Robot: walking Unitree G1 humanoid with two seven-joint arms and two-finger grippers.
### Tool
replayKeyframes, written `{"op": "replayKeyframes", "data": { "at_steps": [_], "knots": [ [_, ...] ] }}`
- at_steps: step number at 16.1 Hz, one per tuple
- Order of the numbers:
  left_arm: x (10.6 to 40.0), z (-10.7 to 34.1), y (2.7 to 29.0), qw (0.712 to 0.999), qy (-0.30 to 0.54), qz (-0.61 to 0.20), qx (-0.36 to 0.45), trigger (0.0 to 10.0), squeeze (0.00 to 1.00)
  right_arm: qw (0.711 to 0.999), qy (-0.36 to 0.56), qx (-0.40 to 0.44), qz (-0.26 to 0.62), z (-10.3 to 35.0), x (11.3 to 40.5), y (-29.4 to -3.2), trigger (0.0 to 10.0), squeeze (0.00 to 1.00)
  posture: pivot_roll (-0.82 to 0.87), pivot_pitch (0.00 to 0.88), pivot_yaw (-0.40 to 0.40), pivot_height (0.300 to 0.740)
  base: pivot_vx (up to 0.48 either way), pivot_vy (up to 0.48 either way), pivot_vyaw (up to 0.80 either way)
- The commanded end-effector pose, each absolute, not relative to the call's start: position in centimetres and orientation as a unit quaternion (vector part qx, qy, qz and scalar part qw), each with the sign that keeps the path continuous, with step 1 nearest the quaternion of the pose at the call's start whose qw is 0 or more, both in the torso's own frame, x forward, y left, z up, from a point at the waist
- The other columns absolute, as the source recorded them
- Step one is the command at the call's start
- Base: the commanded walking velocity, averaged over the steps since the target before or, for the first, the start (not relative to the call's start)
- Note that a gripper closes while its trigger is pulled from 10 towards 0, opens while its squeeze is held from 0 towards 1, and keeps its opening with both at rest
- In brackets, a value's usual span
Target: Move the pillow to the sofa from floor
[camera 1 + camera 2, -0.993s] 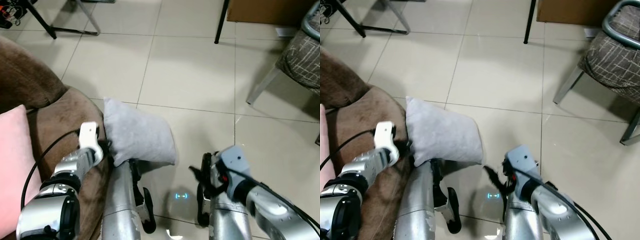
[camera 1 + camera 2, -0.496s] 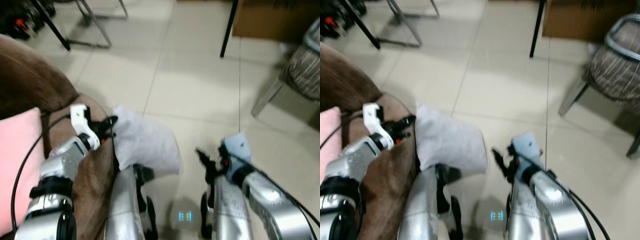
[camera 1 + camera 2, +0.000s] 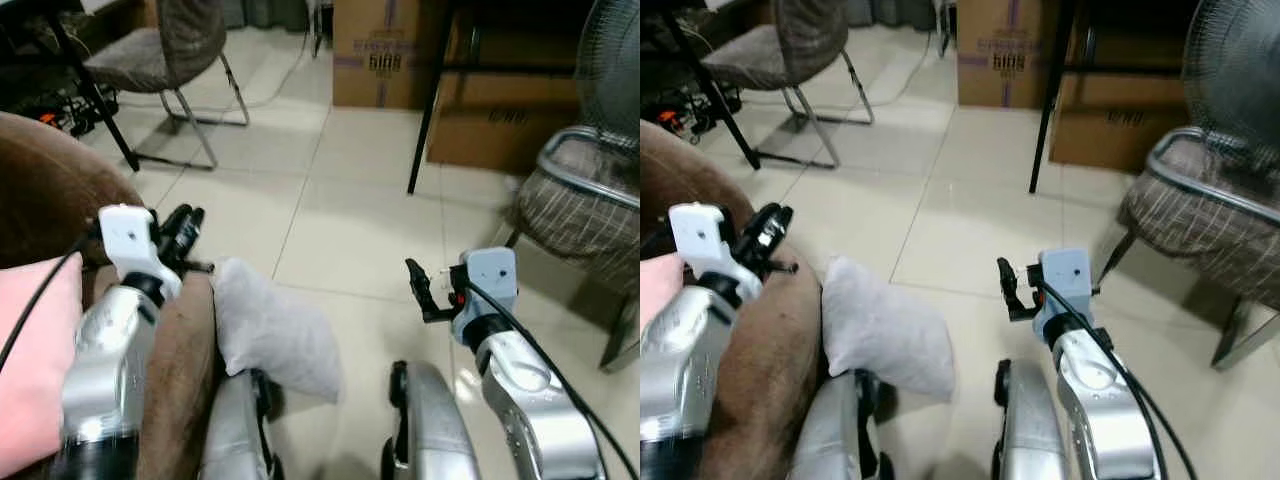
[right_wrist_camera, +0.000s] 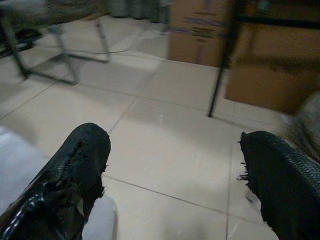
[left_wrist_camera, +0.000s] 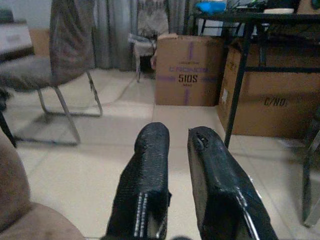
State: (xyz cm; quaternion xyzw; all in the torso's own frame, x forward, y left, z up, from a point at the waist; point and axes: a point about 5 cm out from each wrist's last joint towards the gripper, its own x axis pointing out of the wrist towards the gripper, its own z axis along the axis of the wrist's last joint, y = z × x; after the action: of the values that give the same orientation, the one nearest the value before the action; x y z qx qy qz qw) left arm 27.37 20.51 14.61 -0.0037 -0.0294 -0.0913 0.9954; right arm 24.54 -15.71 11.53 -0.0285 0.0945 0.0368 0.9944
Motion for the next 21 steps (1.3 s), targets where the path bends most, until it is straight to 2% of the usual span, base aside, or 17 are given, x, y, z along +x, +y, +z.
{"op": "replayKeyframes", "data": {
  "at_steps": [1, 3, 6, 8, 10, 13, 15, 18, 21],
  "knots": [
    [27.1, 15.2, 19.7, 0.995, -0.033, -0.089, 0.016, 10.0, 1.00, 0.995, 0.093, -0.019, 0.015, 11.3, 24.6, -16.4, 10.0, 0.00, -0.02, 0.000, 0.067, 0.567, 0.000, 0.000, 0.00],
    [26.1, 14.3, 19.3, 0.998, -0.009, -0.056, 0.031, 10.0, 1.00, 0.996, 0.082, -0.022, 0.025, 11.6, 25.2, -16.6, 10.0, 0.00, -0.02, 0.000, 0.048, 0.587, 0.000, 0.000, 0.00],
    [25.5, 12.5, 20.4, 0.997, 0.028, 0.008, 0.076, 10.0, 1.00, 0.994, 0.072, -0.073, 0.049, 11.0, 25.5, -16.0, 10.0, 0.00, -0.01, 0.000, 0.026, 0.617, 0.000, 0.000, 0.00],
    [25.5, 12.6, 19.5, 0.997, 0.029, 0.005, 0.065, 10.0, 1.00, 0.988, 0.044, -0.145, 0.032, 11.3, 25.7, -16.2, 10.0, 0.00, -0.02, 0.000, 0.037, 0.637, 0.000, 0.000, 0.00],
    [25.8, 12.4, 18.4, 0.998, 0.028, -0.017, 0.060, 10.0, 1.00, 0.983, 0.034, -0.175, 0.030, 11.7, 26.2, -16.2, 10.0, 0.00, -0.04, 0.000, 0.036, 0.652, 0.000, 0.000, 0.00],
    [25.8, 11.5, 18.3, 0.997, 0.043, 0.011, 0.063, 10.0, 1.00, 0.990, 0.036, -0.132, 0.023, 11.4, 26.7, -16.4, 10.0, 0.00, -0.02, 0.000, -0.015, 0.687, 0.000, 0.000, 0.00],
    [25.4, 11.5, 18.0, 0.996, 0.045, 0.000, 0.074, 10.0, 1.00, 0.993, 0.029, -0.116, 0.022, 11.7, 27.3, -16.0, 10.0, 0.00, 0.00, 0.000, -0.043, 0.707, 0.000, 0.000, 0.00],
    [25.4, 11.2, 17.7, 0.996, 0.048, -0.008, 0.079, 10.0, 1.00, 0.993, 0.015, -0.114, 0.029, 12.0, 27.6, -15.5, 10.0, 0.00, -0.02, 0.000, -0.035, 0.737, 0.000, 0.000, 0.00],
    [25.5, 10.6, 17.4, 0.995, 0.060, -0.021, 0.081, 10.0, 1.00, 0.991, 0.021, -0.130, 0.023, 11.8, 26.8, -15.7, 10.0, 0.00, -0.05, 0.000, -0.008, 0.740, 0.000, 0.000, 0.00]
  ]
}}
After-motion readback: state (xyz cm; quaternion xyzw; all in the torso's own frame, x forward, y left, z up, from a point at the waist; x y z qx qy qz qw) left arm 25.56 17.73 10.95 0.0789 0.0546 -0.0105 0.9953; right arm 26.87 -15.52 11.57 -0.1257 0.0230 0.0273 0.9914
